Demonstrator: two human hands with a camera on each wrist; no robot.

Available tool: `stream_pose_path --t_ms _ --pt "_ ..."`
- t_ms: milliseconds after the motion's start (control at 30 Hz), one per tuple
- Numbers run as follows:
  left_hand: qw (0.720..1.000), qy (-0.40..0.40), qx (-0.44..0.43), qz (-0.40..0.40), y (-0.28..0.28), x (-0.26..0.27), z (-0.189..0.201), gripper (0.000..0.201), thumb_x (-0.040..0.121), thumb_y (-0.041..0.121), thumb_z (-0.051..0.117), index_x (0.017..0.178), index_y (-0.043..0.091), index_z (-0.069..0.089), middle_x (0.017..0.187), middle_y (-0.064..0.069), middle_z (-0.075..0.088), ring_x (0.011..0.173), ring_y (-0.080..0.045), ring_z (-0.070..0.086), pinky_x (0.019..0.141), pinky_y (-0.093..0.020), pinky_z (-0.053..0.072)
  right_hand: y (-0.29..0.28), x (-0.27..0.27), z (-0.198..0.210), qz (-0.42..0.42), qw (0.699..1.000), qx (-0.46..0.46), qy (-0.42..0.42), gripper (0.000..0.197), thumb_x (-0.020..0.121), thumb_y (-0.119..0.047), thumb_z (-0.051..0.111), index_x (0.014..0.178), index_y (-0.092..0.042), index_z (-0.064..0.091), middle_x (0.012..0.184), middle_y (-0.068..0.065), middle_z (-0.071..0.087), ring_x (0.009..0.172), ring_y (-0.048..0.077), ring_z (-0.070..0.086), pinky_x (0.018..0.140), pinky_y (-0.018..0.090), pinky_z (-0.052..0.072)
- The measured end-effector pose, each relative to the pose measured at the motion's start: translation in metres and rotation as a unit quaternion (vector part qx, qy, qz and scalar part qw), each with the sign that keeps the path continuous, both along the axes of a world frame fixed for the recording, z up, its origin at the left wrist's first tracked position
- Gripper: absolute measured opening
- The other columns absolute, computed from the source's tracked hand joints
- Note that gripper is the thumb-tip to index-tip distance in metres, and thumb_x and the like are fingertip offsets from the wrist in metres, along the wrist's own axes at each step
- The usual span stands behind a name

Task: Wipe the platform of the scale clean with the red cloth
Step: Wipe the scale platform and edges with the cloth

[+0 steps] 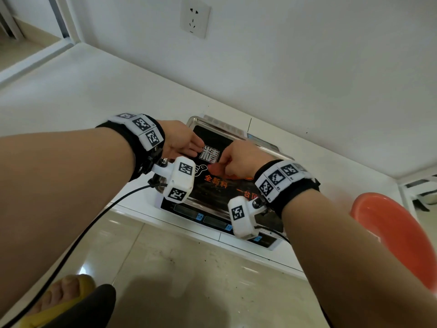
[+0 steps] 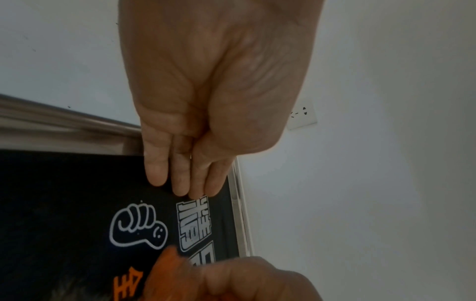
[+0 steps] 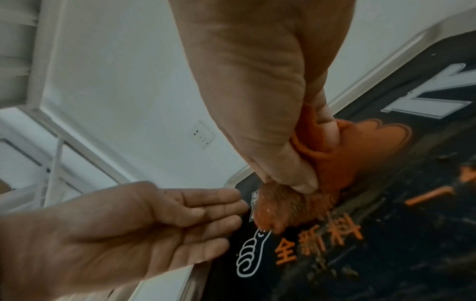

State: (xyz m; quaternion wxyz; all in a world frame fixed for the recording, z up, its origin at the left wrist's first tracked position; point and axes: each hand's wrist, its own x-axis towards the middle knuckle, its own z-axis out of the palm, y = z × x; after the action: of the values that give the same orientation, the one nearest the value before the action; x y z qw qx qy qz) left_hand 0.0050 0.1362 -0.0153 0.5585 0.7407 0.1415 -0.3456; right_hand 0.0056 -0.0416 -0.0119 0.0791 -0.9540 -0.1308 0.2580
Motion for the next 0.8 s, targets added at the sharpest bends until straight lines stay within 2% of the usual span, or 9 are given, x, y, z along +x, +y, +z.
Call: stream_pose_path --t_ms 67,133,200,267,333,467,567,700,800 --pt "1.000 -0.007 0.009 0.000 0.001 0.000 -0.002 0.049 0.096 -0.015 0.025 0.133 0.005 0.051 0.140 -0.010 0.052 0.125 -0.020 0.050 0.093 -0.032 0.044 -0.001 -0.004 0.003 -0.006 0.999 0.008 0.044 0.010 0.083 -0.027 0.077 0.085 -0.017 0.080 0.076 -0.002 0.076 0.071 0.013 0.068 0.069 0.031 0.058" --pt "1.000 -0.004 0.010 0.000 0.001 -0.002 -0.003 0.050 0.095 -0.015 0.026 0.134 0.005 0.051 0.139 -0.010 0.052 0.127 -0.020 0.049 0.092 -0.031 0.043 -0.007 -0.001 0.007 -0.008 0.999 0.002 0.034 0.009 0.082 -0.016 0.076 0.089 -0.020 0.079 0.076 -0.006 0.074 0.071 0.010 0.067 0.064 0.025 0.057" --pt "1.000 -0.002 0.011 -0.003 0.001 -0.002 -0.001 0.050 0.096 -0.015 0.027 0.136 0.005 0.049 0.140 -0.009 0.052 0.131 -0.020 0.047 0.094 -0.031 0.043 -0.016 0.004 0.011 -0.035 0.999 0.003 -0.003 0.012 0.084 -0.016 0.073 0.093 -0.022 0.079 0.083 -0.004 0.074 0.080 0.013 0.069 0.069 0.027 0.057" --pt "1.000 -0.004 0.015 -0.006 0.000 -0.001 -0.001 0.049 0.095 -0.015 0.030 0.135 0.005 0.050 0.138 -0.008 0.053 0.130 -0.020 0.047 0.096 -0.031 0.044 -0.021 0.007 0.010 -0.069 0.997 0.005 -0.027 0.013 0.089 -0.023 0.070 0.097 -0.019 0.078 0.093 0.003 0.075 0.091 0.020 0.070 0.080 0.033 0.059" --pt "1.000 -0.005 0.019 -0.009 -0.001 0.000 -0.003 0.047 0.096 -0.014 0.032 0.134 0.006 0.051 0.137 -0.008 0.053 0.130 -0.020 0.047 0.097 -0.032 0.045 -0.022 0.004 0.005 -0.078 0.996 -0.014 -0.043 0.020 0.092 -0.031 0.066 0.099 -0.017 0.079 0.096 0.006 0.075 0.093 0.022 0.069 0.085 0.036 0.058" --pt "1.000 -0.007 0.022 -0.003 -0.002 0.000 -0.004 0.045 0.096 -0.013 0.033 0.132 0.006 0.053 0.136 -0.008 0.054 0.129 -0.020 0.048 0.094 -0.032 0.046 -0.014 -0.004 -0.001 -0.065 0.998 -0.015 -0.014 0.023 0.090 -0.033 0.067 0.090 -0.012 0.078 0.088 0.007 0.075 0.087 0.023 0.071 0.081 0.037 0.058" --pt "1.000 -0.008 0.024 0.000 -0.004 0.000 -0.004 0.045 0.095 -0.014 0.034 0.131 0.006 0.054 0.136 -0.008 0.054 0.129 -0.020 0.047 0.095 -0.032 0.046 -0.018 -0.006 0.002 -0.066 0.997 0.004 0.045 0.005 0.083 -0.018 0.074 0.087 -0.019 0.078 0.083 0.000 0.074 0.082 0.019 0.071 0.075 0.034 0.060" --pt "1.000 -0.006 0.023 0.005 -0.003 -0.002 -0.005 0.045 0.096 -0.013 0.034 0.133 0.006 0.052 0.138 -0.008 0.052 0.131 -0.020 0.045 0.099 -0.033 0.044 -0.039 0.006 0.012 -0.130 0.991 0.026 0.001 0.016 0.082 -0.010 0.075 0.089 -0.024 0.077 0.080 0.002 0.075 0.073 0.017 0.072 0.068 0.031 0.063" --pt "1.000 -0.011 0.025 0.002 -0.008 -0.002 -0.004 0.045 0.097 -0.011 0.035 0.137 0.005 0.048 0.140 -0.009 0.049 0.133 -0.020 0.044 0.103 -0.032 0.043 -0.047 0.007 0.010 -0.149 0.989 0.001 -0.023 0.018 0.085 -0.008 0.072 0.098 -0.019 0.078 0.081 0.003 0.073 0.081 0.022 0.073 0.077 0.035 0.063"
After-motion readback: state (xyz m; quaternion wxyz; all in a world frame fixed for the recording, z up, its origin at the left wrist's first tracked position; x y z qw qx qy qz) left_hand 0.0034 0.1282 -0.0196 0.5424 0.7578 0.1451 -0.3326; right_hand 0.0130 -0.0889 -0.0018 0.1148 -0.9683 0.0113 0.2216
